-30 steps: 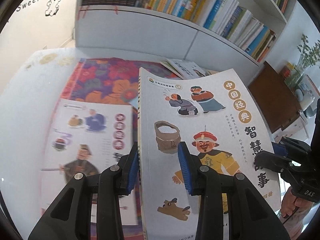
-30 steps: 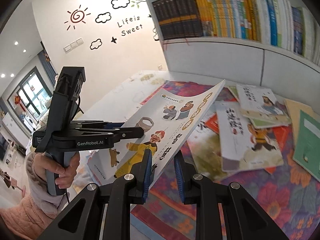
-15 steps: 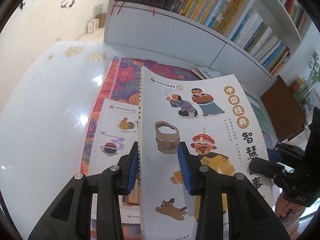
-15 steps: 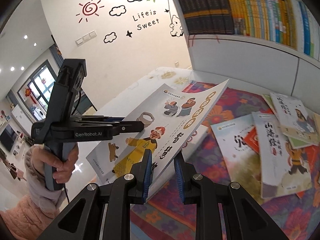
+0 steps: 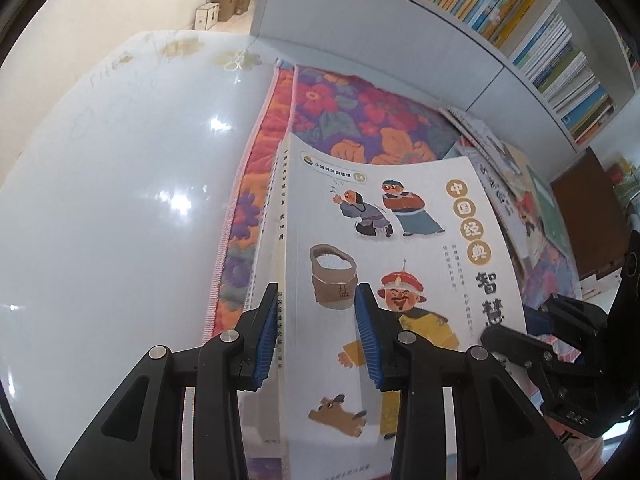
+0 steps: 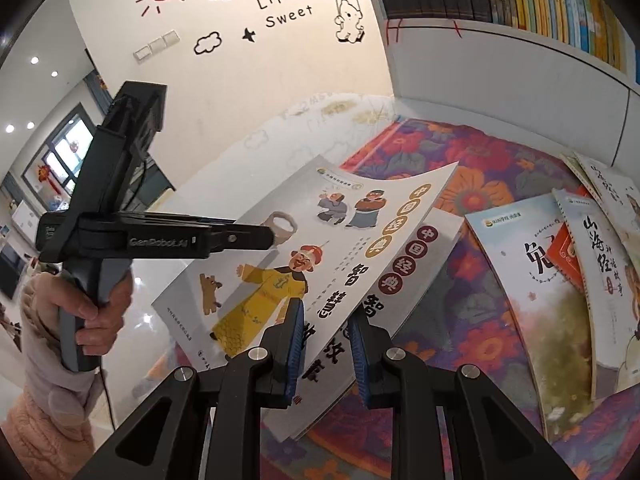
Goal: Organize books
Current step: 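Lower the held book onto the book stack with the left gripper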
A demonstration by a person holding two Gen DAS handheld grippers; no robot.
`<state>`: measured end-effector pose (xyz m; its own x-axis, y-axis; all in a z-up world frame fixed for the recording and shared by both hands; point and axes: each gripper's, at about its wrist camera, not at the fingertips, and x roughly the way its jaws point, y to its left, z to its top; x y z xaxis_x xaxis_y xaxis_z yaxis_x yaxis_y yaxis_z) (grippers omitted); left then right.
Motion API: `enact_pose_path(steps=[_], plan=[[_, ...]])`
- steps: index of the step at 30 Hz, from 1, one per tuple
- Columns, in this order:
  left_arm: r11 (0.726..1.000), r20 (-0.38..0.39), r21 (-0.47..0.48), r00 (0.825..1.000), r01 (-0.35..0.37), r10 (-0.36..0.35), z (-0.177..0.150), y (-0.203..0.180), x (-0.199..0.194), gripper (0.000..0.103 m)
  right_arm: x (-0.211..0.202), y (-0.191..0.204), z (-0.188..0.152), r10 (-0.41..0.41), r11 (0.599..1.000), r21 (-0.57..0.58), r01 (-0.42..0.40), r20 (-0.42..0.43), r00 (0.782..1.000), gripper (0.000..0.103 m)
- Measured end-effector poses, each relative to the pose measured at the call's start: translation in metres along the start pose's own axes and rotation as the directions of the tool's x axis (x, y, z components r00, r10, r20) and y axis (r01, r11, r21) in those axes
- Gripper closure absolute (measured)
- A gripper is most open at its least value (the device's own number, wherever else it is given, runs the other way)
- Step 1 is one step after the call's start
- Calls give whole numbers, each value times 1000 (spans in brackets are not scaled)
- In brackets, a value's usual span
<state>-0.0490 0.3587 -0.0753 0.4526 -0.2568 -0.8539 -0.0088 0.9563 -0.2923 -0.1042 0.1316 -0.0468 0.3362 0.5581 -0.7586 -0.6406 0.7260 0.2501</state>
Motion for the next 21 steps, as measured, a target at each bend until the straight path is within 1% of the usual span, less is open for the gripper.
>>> enact_pose_path(steps=[2, 4, 7, 11, 16, 21], plan=[[1000, -6, 6, 1000, -12, 12, -1, 3, 4, 70, 9, 0, -1, -35, 999, 1, 35, -12, 999, 82], [999, -8, 18, 999, -31, 31, 1, 5, 8, 70, 12, -1, -3, -47, 999, 7, 47, -9, 999, 81], [999, 3, 23, 999, -33, 33, 3, 7, 8, 70, 15, -3, -4, -59, 998, 19, 59, -1, 998, 81], [999, 3, 16, 1000, -28, 28, 5, 10, 8, 70, 20, -8, -5, -51, 998, 42, 51, -19, 999, 81], [998, 3, 17, 999, -54, 54, 7, 11, 9, 70, 27, -13, -7, -16, 998, 65, 18, -38, 999, 81], [997, -3, 22, 997, -73, 73, 7, 10, 11, 70, 32, -13, -12, -9, 997, 74, 13, -54, 999, 79]])
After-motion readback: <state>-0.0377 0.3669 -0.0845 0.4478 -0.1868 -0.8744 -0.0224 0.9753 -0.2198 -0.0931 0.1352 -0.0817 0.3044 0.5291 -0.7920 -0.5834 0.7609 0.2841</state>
